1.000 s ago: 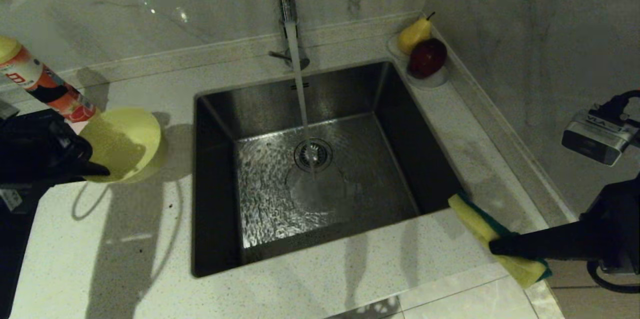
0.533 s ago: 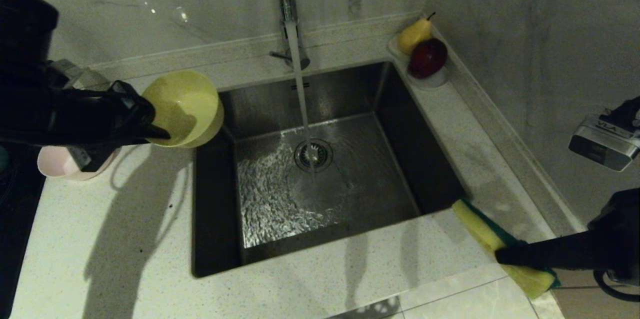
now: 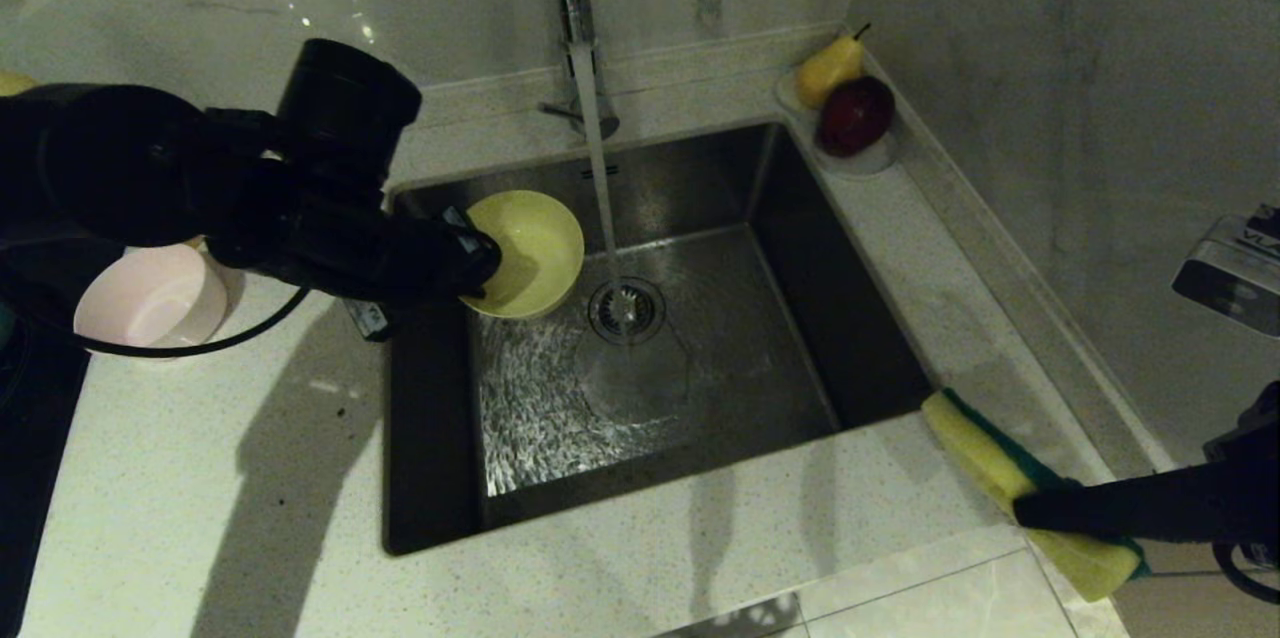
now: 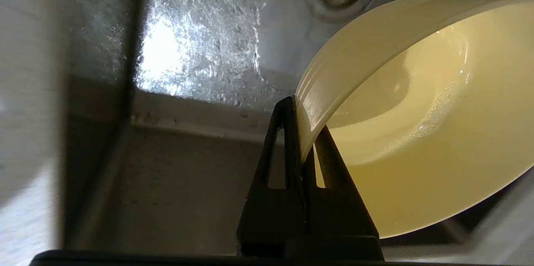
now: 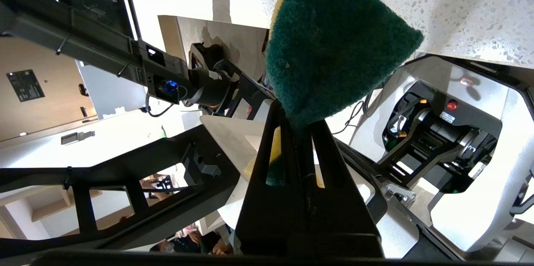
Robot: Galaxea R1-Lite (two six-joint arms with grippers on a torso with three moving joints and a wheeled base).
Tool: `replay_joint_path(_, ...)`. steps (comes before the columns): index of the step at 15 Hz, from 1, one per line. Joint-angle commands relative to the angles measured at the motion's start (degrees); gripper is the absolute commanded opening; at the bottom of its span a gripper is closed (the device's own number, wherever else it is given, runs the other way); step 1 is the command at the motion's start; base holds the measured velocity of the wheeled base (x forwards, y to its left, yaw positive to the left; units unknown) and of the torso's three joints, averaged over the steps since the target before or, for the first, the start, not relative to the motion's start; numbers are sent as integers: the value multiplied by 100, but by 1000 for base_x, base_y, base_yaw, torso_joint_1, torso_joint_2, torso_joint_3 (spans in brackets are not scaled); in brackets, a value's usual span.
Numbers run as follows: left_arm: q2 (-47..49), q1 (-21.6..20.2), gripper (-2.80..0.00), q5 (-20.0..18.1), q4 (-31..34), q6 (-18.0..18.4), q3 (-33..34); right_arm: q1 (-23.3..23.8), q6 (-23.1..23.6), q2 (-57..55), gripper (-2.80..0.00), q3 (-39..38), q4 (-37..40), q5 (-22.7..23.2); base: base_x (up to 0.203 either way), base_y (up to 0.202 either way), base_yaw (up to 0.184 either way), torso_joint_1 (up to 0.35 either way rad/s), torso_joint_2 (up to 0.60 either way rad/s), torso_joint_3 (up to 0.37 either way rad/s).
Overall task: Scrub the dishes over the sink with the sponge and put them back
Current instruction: Wash the bowl
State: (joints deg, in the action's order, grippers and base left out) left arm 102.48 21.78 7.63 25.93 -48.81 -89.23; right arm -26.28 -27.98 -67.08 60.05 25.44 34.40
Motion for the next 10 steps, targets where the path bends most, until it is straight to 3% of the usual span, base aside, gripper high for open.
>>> replay_joint_path(1,387,205,-280,28,9,-23,-79,0,-15,46,-280,-13,13,23,0,0,0,0,0,0)
replay_joint_path(4,651,452,-280,149,6,-23,-297,0,-13,28,-280,-74,13,23,0,0,0,0,0,0)
replay_joint_path(10,929,503,-280,185,-16,-32,-506,9,-2,2,-280,-149,12,31,0,0,0,0,0,0)
